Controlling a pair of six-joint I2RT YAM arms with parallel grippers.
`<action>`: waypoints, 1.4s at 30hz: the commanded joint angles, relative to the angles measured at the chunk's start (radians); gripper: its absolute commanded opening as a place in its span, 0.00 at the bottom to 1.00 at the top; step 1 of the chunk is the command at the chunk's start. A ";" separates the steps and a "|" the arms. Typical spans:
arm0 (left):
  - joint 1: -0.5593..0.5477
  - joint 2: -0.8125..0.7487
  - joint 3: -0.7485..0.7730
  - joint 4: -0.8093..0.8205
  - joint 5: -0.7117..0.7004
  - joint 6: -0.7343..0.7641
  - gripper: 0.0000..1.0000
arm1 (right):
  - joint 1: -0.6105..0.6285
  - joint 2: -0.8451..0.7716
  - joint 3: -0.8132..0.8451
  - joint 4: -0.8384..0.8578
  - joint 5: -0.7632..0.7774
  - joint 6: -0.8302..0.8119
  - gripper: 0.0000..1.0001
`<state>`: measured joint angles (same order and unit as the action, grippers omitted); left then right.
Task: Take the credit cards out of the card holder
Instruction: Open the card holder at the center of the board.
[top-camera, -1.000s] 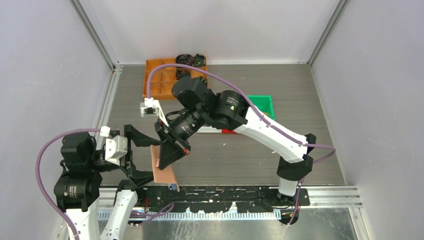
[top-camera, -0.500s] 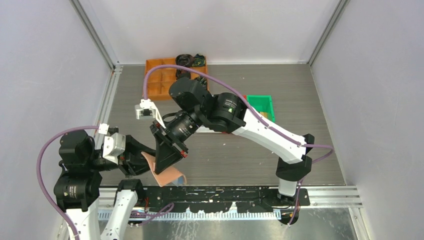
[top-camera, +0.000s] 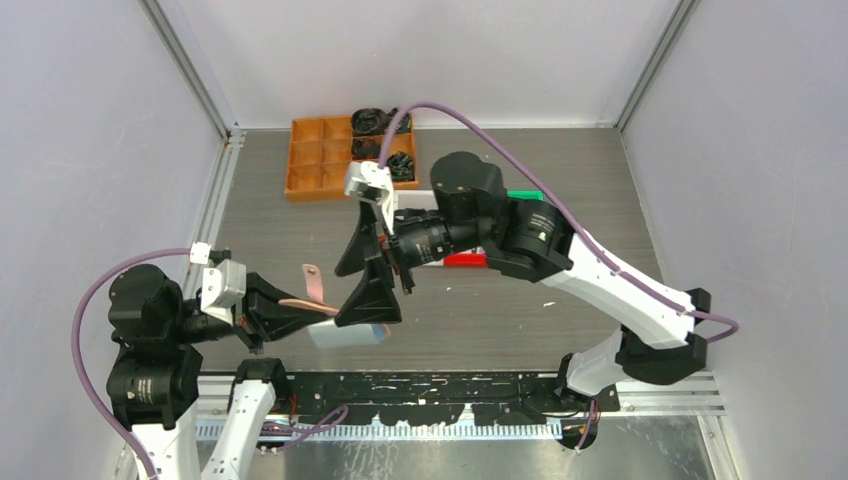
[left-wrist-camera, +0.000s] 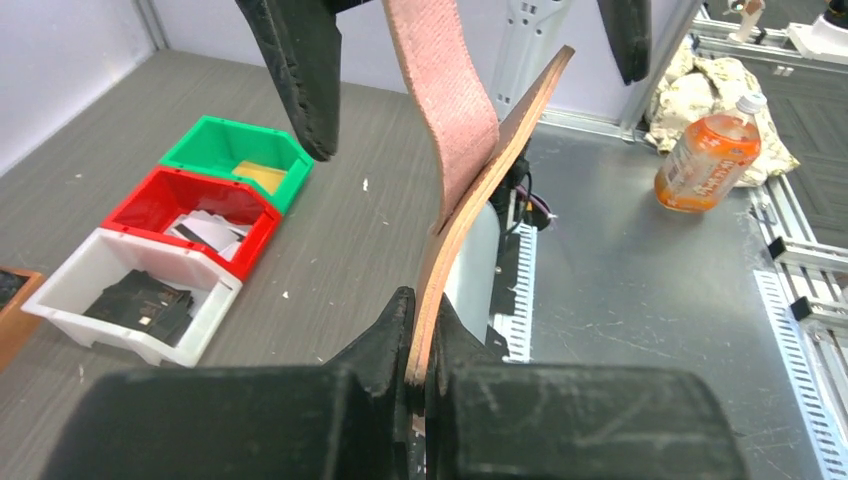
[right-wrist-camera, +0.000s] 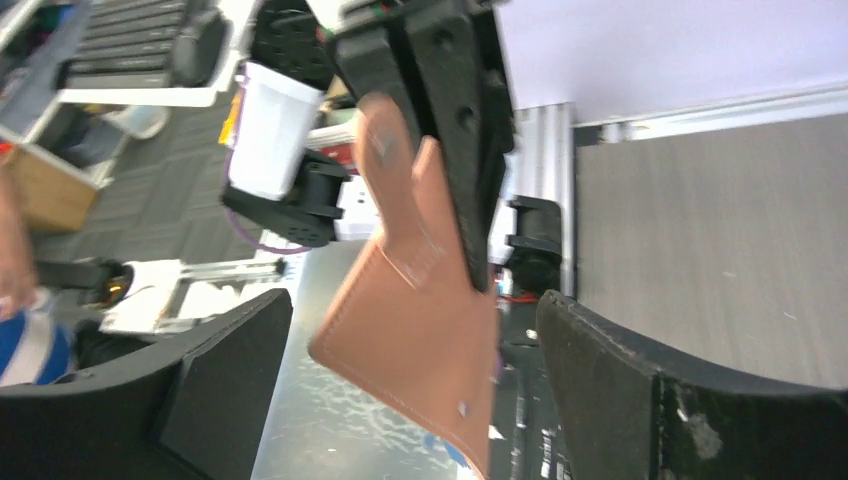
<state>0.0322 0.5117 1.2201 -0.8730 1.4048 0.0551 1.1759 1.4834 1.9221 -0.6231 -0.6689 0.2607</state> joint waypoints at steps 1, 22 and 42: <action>0.002 0.005 -0.009 0.236 -0.057 -0.256 0.00 | -0.049 -0.138 -0.132 0.165 0.200 0.004 0.99; 0.000 0.132 0.002 0.830 -0.128 -1.124 0.00 | -0.124 -0.398 -0.668 0.549 0.161 0.082 0.74; -0.001 0.112 -0.014 0.849 -0.106 -1.136 0.00 | -0.124 -0.319 -0.640 0.764 0.228 0.243 0.66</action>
<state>0.0322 0.6319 1.2045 -0.0776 1.3018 -1.0668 1.0508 1.1355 1.2201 0.0402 -0.4786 0.4572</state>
